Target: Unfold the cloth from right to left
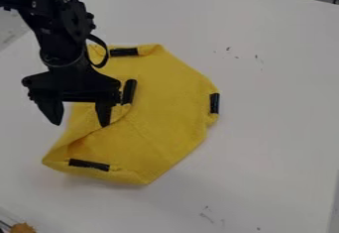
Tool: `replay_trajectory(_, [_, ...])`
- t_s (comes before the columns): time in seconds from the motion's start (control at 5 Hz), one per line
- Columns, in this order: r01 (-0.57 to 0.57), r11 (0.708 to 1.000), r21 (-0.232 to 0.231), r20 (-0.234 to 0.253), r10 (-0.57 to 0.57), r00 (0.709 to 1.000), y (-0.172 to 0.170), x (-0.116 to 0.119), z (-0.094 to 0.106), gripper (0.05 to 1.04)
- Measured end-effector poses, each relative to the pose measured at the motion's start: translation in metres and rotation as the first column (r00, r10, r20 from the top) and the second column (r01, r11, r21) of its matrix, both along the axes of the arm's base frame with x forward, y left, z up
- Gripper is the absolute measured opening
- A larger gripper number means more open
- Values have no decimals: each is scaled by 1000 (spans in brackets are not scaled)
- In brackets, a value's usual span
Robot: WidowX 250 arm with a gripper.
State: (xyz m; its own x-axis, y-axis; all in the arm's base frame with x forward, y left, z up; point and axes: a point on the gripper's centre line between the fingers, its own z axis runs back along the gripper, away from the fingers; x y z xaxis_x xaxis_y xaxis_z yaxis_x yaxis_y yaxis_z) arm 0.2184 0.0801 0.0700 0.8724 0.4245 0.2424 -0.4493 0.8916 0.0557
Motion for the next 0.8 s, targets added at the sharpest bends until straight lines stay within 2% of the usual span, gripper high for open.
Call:
replay_trajectory(0.2, [65, 998, -3, 3, -65, 998, 4, 24, -5, 1000])
replay_trajectory(0.4, [167, 985, -40, -3, -167, 986, 6, 58, -19, 1000])
replay_trajectory(0.6, [258, 961, -104, -17, -261, 965, 10, 91, -32, 1000])
replay_trajectory(0.8, [340, 930, -139, -5, -344, 939, 14, 120, -49, 1000])
